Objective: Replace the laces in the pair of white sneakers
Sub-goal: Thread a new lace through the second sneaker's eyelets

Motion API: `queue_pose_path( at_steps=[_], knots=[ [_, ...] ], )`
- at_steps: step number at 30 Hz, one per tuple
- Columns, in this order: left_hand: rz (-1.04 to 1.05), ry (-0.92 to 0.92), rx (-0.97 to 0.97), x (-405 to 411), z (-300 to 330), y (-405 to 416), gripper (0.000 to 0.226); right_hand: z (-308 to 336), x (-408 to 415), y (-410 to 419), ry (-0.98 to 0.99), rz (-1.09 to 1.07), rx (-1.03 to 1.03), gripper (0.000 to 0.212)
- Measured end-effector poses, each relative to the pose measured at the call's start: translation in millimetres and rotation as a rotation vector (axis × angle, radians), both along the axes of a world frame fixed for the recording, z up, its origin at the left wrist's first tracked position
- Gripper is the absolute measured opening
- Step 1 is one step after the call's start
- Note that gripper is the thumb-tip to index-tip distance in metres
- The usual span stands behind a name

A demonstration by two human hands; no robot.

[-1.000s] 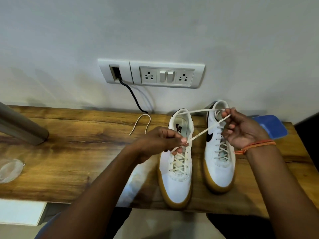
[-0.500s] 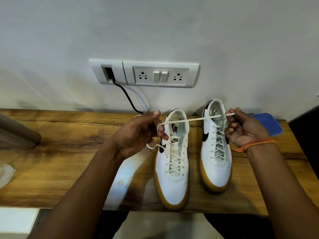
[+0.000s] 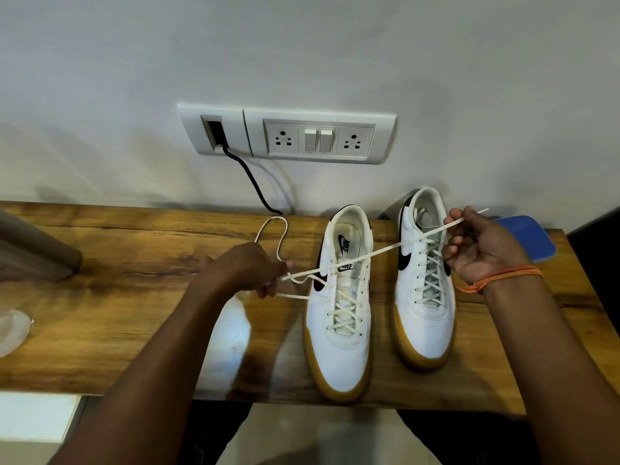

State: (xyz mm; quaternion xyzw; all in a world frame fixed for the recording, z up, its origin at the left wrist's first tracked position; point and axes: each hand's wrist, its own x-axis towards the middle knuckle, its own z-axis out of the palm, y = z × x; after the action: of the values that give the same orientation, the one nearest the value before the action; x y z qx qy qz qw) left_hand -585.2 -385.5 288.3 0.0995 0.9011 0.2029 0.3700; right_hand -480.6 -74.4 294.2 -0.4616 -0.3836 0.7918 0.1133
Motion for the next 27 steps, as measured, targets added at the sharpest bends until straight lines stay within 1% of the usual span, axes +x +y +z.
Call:
queue_pose_path(
  at_steps=[2,3,6,8,9,11,12,13,14,16,17,18,21,23,27],
  knots=[
    [0.028,-0.005,0.010,-2,-2,0,0.057,0,-1,-3,-0.020,0.041,0.057,0.024],
    [0.022,0.002,-0.020,-4,-5,-1,0.058,0,-1,-5,-0.025,0.071,0.078,0.023],
    [-0.041,0.110,-0.246,-9,-11,-7,0.056,2,-2,-14,-0.012,0.183,0.074,0.020],
    [-0.027,0.163,-0.354,-9,-12,-13,0.050,3,-3,-22,-0.018,0.257,0.086,0.020],
    [0.001,0.200,-0.366,-9,-11,-16,0.047,3,-4,-26,-0.032,0.289,0.108,0.021],
    [0.062,0.383,-0.347,-10,-12,-19,0.038,2,-6,-35,-0.061,0.350,0.146,0.022],
    [0.090,0.480,-0.305,-9,-11,-17,0.034,2,-6,-41,-0.068,0.387,0.155,0.021],
    [0.120,0.543,-0.204,-9,-9,-13,0.030,2,-7,-46,-0.064,0.432,0.161,0.020],
    [0.151,0.549,-0.039,-8,-7,-6,0.027,3,-7,-52,-0.048,0.482,0.171,0.019],
    [0.199,0.429,0.372,-1,2,13,0.025,4,-6,-64,0.000,0.576,0.214,0.018],
    [0.215,0.358,0.539,6,7,24,0.023,5,-6,-71,0.021,0.621,0.250,0.018],
    [0.223,0.308,0.652,13,11,33,0.021,5,-5,-79,0.037,0.663,0.288,0.019],
    [0.129,0.175,0.814,31,10,50,0.019,4,-2,-100,0.066,0.772,0.344,0.017],
    [0.057,0.106,0.849,37,6,54,0.017,1,-1,-108,0.075,0.821,0.364,0.012],
    [0.120,0.070,0.903,34,1,53,0.013,-4,0,-106,0.074,0.852,0.404,0.017]
  ],
)
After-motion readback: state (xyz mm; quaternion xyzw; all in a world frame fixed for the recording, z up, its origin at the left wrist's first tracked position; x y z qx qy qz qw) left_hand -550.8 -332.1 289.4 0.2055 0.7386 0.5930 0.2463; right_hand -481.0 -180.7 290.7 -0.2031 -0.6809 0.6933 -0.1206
